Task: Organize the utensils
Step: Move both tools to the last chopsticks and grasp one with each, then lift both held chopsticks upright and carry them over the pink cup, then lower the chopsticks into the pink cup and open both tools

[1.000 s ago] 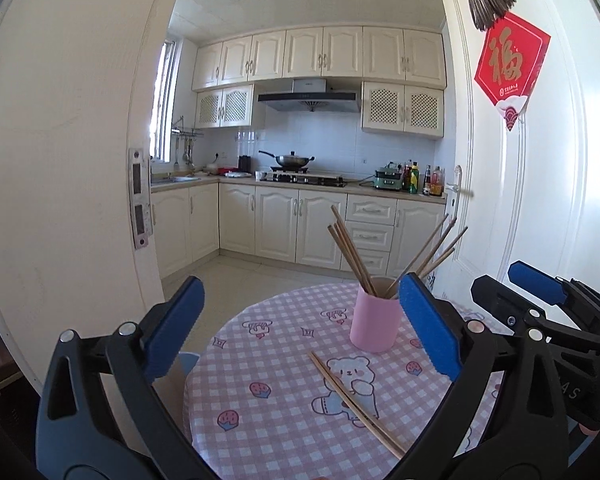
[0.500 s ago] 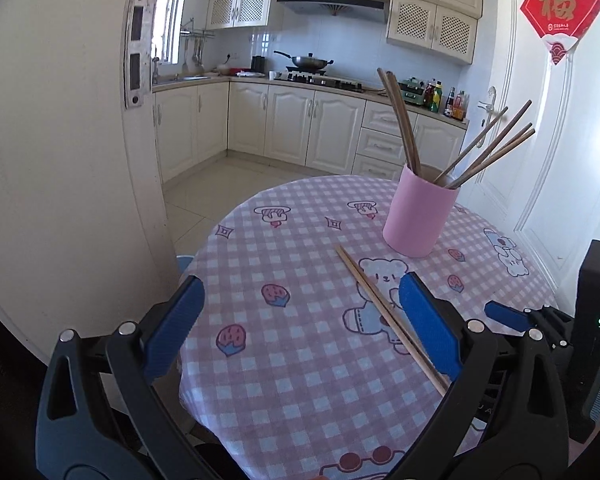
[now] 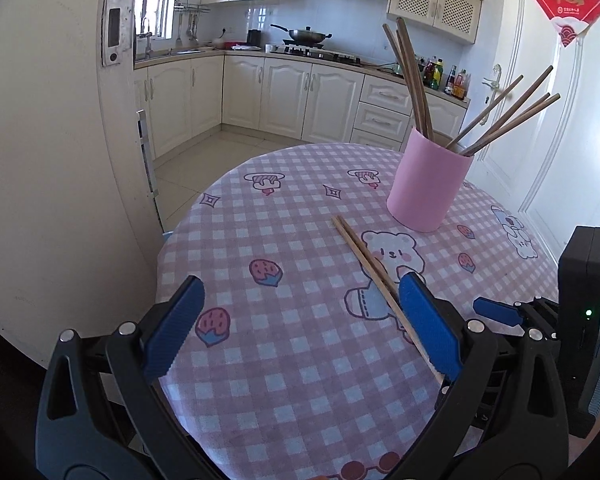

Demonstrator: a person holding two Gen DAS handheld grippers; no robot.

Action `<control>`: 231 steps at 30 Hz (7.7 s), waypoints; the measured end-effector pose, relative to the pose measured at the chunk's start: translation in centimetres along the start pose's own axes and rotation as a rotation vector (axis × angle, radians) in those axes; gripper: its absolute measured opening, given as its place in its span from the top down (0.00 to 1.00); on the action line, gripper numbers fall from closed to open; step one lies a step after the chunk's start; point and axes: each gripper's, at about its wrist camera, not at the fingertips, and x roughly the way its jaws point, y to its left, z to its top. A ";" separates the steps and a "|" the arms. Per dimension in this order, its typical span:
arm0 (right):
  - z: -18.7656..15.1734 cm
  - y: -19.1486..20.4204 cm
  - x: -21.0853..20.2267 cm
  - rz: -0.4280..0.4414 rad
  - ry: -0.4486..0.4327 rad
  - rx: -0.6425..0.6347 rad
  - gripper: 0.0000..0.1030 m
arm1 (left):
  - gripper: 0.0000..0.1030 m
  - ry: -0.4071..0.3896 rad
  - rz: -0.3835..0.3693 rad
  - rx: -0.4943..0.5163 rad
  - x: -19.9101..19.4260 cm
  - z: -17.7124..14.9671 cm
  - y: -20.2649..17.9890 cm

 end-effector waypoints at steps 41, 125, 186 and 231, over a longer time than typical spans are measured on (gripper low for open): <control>10.2 0.2 8.0 0.097 0.090 -0.066 0.65 | 0.83 0.233 -0.032 0.083 11.7 2.8 0.6; 10.6 -11.2 -18.8 -0.005 -0.766 0.158 0.96 | 0.94 -0.535 -0.247 0.065 -4.7 19.0 -10.4; 10.8 -10.5 -10.5 0.019 -0.605 0.107 0.93 | 0.43 -0.405 -0.144 0.094 1.9 15.8 -11.5; 2.9 -2.8 -20.9 -0.111 -0.774 0.113 0.26 | 0.13 -0.536 -0.021 0.174 -13.1 8.3 -6.9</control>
